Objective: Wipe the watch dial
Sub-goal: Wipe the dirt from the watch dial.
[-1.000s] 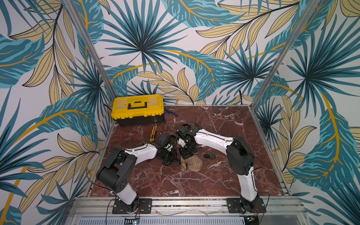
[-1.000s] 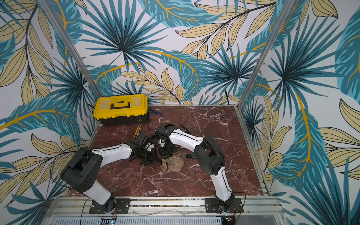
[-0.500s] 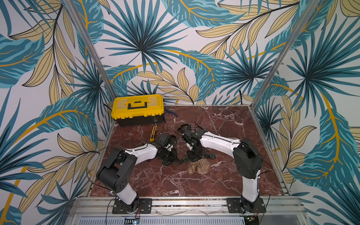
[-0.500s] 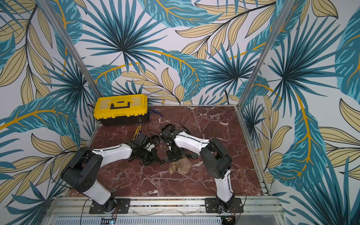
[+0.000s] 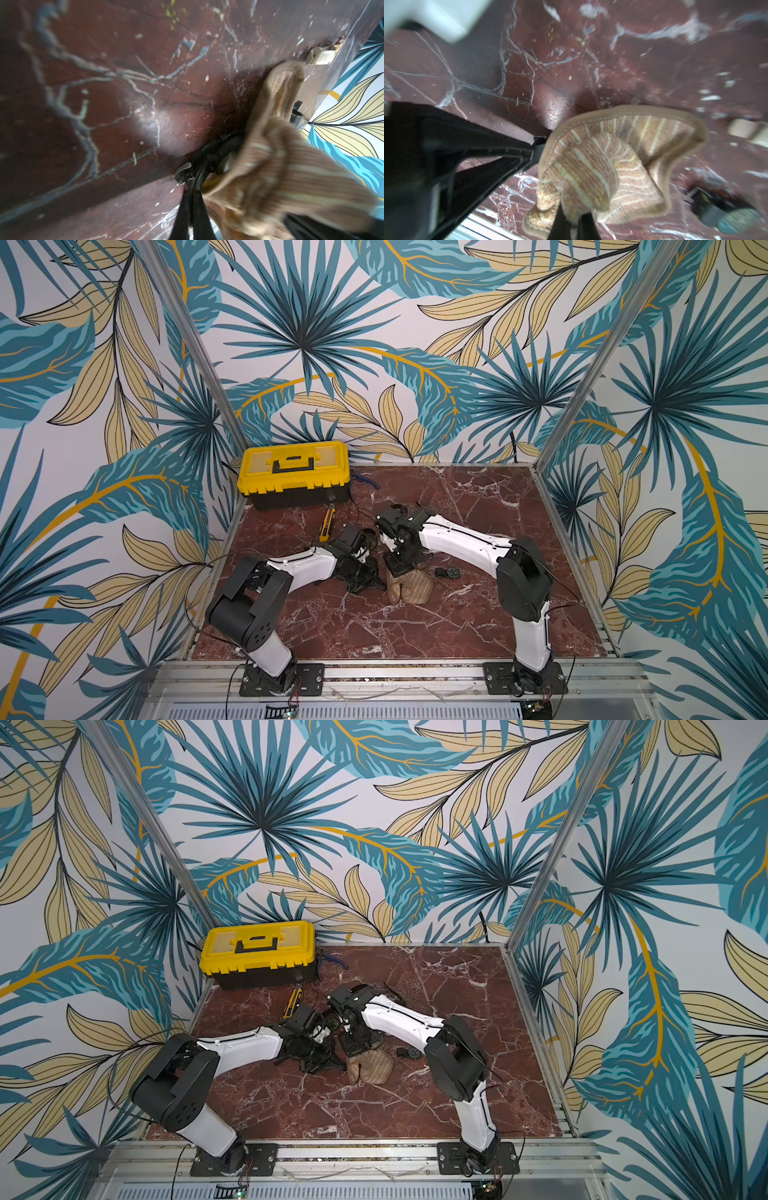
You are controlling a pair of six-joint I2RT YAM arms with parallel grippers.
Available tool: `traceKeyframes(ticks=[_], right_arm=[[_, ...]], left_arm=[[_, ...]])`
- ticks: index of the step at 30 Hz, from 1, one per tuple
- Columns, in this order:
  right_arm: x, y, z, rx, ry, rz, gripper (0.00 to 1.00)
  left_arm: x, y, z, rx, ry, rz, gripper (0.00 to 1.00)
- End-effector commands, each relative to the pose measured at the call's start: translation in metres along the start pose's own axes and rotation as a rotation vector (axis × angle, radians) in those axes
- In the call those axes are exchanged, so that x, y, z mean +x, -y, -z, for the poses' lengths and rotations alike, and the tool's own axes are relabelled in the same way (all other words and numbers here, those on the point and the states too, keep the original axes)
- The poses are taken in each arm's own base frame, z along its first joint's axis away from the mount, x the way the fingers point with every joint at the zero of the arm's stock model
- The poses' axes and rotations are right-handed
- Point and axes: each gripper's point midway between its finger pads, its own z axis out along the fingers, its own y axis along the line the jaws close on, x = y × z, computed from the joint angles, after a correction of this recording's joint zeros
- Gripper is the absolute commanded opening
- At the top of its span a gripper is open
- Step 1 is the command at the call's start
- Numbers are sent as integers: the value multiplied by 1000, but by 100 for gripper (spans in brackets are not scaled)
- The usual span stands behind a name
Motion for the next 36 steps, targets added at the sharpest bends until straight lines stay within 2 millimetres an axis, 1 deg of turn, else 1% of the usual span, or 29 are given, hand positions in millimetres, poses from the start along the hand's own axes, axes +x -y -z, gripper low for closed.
traceKeyframes(ticks=[1, 3, 5, 6, 7, 10, 14, 16, 18, 20, 23, 25, 27, 28, 36], right_arm=[[16, 4, -21, 10, -96, -4, 1], [18, 13, -23, 32, -93, -33, 0], [21, 18, -24, 42, -84, -49, 0], [21, 29, -24, 56, -83, -71, 0], [22, 35, -24, 72, -88, -77, 0], [34, 46, -24, 112, -110, -74, 0], [46, 54, -13, 136, -95, -77, 0], [45, 55, -2, 143, -66, -77, 0], [42, 56, 13, 168, -27, -70, 0], [37, 52, 24, 166, 1, -59, 0], [25, 36, 29, 102, 31, -51, 0], [18, 23, 24, 34, 36, -47, 0], [12, 17, 17, 11, 22, -32, 0], [15, 6, 13, 9, 13, 5, 0], [16, 0, -12, -15, -62, 57, 0]], left_arm=[[0, 0, -3, -7, 4, 1, 0], [0, 1, -2, -6, 4, -2, 0], [1, 0, -2, -8, 5, 0, 0], [1, -1, -3, -8, 3, -1, 0], [1, -1, -3, -8, 2, -1, 0], [1, 0, -3, -7, 1, -3, 0], [2, 0, -3, -6, -1, -4, 0], [2, 1, -3, -6, -1, -5, 0], [2, 1, -3, -5, -1, -5, 0], [2, 2, -2, -4, 1, -8, 0], [2, 2, -3, -5, 2, -7, 0], [2, 4, -2, -4, 4, -10, 0], [3, 5, -2, -2, 3, -12, 0], [3, 5, -2, -3, 6, -11, 0], [3, 7, -3, -3, 5, -15, 0]])
